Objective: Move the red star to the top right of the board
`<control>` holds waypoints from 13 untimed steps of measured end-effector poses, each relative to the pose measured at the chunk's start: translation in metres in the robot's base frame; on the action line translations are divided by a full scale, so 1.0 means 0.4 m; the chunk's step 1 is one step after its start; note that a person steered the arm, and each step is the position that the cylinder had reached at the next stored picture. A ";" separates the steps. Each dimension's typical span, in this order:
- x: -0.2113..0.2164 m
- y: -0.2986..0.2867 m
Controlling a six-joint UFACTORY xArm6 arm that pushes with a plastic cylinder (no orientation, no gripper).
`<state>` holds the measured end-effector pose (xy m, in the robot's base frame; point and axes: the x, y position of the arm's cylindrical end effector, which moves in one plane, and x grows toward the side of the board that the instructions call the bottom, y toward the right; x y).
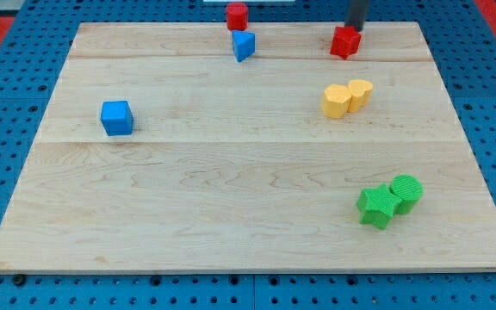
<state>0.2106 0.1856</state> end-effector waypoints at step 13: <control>0.089 -0.019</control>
